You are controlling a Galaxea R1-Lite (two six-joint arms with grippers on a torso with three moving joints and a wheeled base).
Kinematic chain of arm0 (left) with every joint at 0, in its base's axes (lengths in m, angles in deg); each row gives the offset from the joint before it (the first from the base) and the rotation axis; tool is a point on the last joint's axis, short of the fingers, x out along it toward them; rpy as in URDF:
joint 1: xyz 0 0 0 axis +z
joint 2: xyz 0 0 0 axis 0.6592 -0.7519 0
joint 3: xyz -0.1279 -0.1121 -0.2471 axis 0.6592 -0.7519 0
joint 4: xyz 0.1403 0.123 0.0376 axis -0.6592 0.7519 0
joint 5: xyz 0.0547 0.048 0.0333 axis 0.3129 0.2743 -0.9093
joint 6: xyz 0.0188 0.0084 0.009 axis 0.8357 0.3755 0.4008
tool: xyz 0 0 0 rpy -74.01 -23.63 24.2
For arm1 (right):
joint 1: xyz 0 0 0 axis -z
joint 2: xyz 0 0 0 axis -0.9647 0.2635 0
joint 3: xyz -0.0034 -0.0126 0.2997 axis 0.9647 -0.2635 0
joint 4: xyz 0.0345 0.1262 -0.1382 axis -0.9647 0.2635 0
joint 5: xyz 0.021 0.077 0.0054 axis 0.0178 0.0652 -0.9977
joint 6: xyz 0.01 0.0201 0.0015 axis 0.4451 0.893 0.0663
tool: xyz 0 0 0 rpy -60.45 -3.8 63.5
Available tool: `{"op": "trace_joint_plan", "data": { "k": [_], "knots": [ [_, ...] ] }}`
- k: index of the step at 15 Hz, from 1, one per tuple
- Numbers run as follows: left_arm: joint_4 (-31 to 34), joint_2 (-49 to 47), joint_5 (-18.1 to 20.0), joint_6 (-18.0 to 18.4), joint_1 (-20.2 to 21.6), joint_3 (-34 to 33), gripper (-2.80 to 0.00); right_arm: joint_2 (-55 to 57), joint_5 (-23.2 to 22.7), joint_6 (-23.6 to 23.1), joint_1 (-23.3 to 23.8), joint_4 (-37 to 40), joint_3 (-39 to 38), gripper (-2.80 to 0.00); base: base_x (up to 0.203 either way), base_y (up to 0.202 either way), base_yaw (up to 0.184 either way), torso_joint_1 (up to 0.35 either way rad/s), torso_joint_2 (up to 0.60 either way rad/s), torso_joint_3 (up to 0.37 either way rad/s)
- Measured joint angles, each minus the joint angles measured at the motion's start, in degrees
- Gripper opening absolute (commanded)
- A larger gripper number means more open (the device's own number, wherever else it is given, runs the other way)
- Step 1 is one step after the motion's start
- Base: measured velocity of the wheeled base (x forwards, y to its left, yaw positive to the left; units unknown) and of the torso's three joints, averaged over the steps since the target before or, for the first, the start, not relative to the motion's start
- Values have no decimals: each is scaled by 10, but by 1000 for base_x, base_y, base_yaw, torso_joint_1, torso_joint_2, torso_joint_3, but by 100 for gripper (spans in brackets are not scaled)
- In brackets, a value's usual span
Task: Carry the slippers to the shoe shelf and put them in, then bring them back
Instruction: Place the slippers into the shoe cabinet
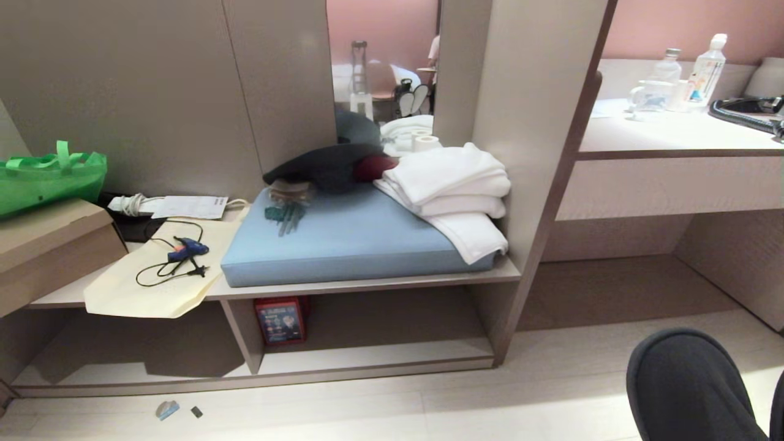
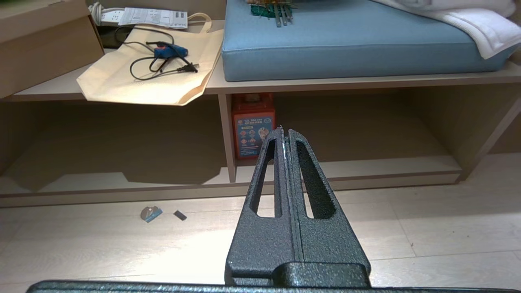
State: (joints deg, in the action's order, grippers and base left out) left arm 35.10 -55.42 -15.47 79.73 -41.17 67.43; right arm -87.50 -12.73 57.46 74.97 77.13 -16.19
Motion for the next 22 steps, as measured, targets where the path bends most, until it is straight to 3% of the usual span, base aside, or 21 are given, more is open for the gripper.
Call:
{"op": "trace_joint_plan", "data": {
  "k": [22],
  "knots": [
    [0,0,0,-1,0,0,-280,0,1,-7,0,0,0,-280,0,0,0,4,4,-175]
  ]
}}
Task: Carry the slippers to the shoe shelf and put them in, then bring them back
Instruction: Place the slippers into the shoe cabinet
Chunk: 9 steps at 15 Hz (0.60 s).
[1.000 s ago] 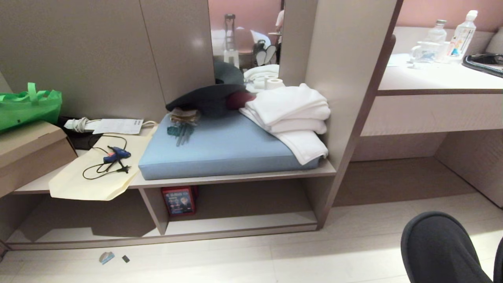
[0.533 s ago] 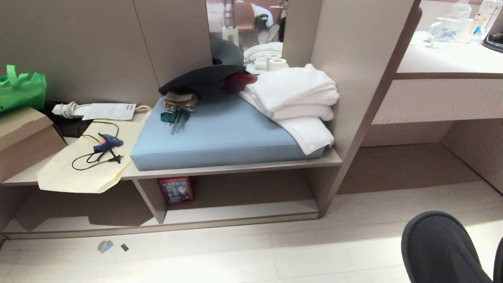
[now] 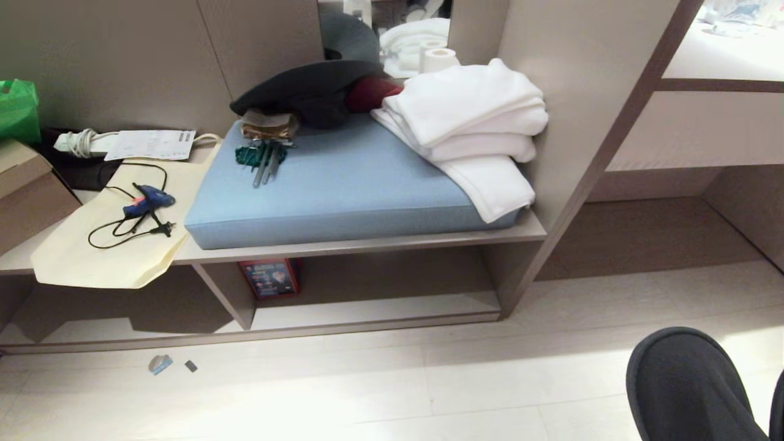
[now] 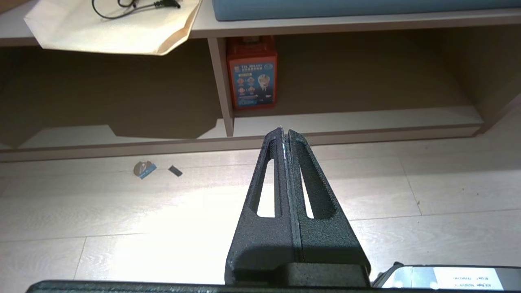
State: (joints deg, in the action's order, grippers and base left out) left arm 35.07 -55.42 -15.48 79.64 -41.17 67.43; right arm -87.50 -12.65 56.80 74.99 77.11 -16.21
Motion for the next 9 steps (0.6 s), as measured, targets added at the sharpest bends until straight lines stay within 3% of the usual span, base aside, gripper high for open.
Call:
{"op": "trace_joint_plan", "data": {
  "k": [9],
  "knots": [
    [0,0,0,-1,0,0,-280,0,0,1,0,0,0,-280,0,0,0,2,3,-197]
  ]
}}
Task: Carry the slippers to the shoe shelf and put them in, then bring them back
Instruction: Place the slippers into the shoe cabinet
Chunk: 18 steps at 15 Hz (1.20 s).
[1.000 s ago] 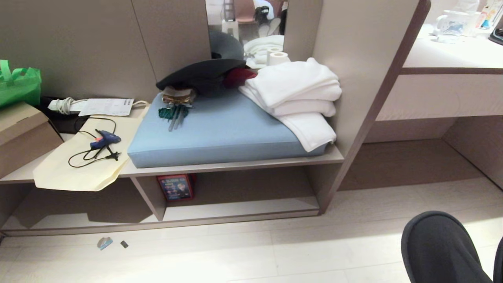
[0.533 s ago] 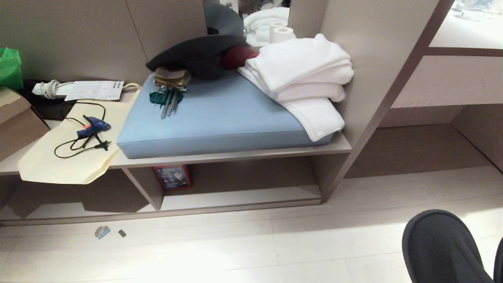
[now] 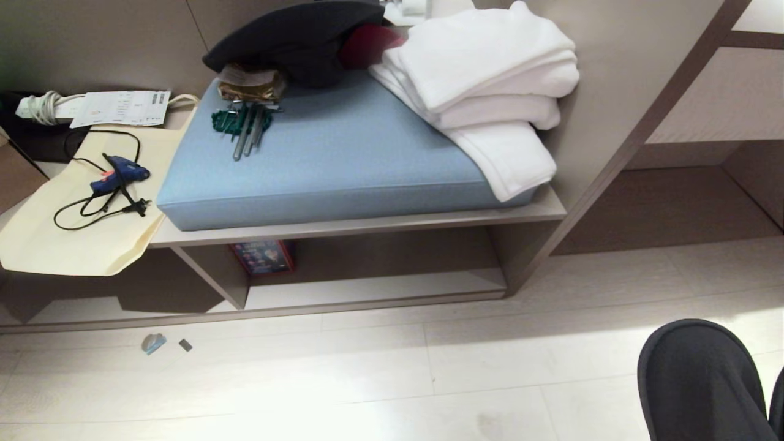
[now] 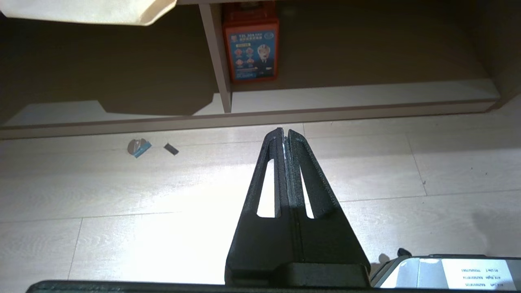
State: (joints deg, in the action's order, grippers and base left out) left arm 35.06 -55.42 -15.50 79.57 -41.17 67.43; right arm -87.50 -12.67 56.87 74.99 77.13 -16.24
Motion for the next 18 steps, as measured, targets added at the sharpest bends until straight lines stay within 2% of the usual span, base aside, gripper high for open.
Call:
{"op": "trace_joint_plan", "data": {
  "k": [14,18],
  "knots": [
    [0,0,0,0,0,0,-280,0,0,-3,0,0,0,-280,0,0,0,2,4,-198],
    [0,0,0,0,0,0,-280,0,-1,-18,0,0,1,-280,0,0,0,4,4,-202]
  ]
}}
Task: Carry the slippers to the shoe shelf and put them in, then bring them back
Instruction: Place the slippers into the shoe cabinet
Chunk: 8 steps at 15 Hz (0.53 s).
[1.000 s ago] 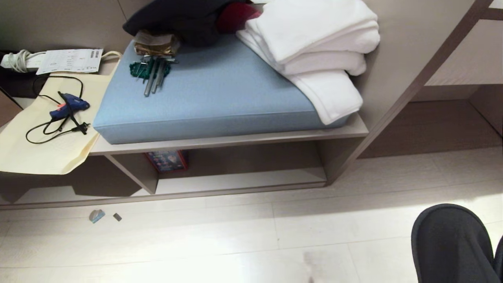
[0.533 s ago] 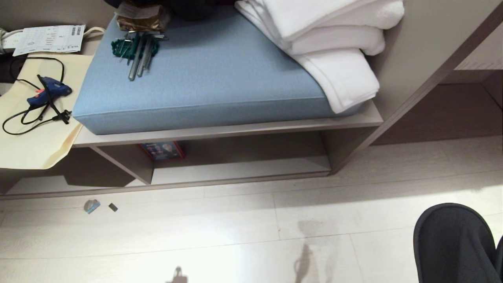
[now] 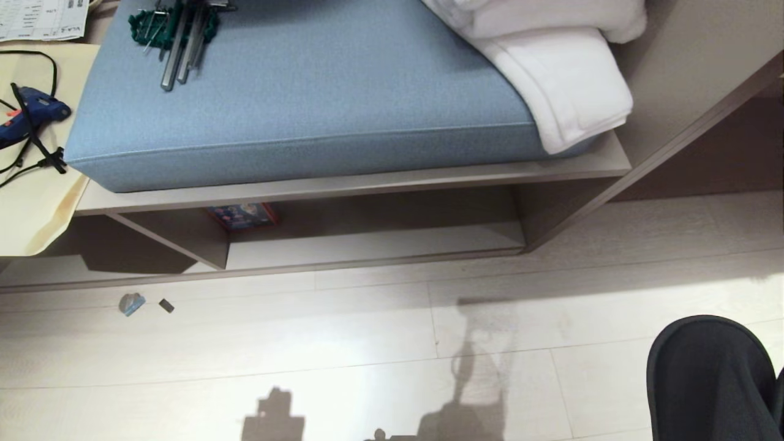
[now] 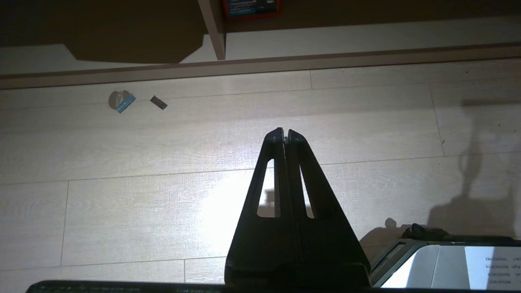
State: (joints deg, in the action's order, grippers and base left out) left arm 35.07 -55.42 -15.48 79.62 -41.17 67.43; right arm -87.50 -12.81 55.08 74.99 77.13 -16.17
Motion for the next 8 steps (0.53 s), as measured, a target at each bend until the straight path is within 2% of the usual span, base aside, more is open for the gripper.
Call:
{"op": "trace_joint_plan", "data": {
  "k": [8],
  "knots": [
    [0,0,0,0,0,0,-280,0,0,3,0,0,0,-280,0,0,0,-1,1,-197]
  ]
}}
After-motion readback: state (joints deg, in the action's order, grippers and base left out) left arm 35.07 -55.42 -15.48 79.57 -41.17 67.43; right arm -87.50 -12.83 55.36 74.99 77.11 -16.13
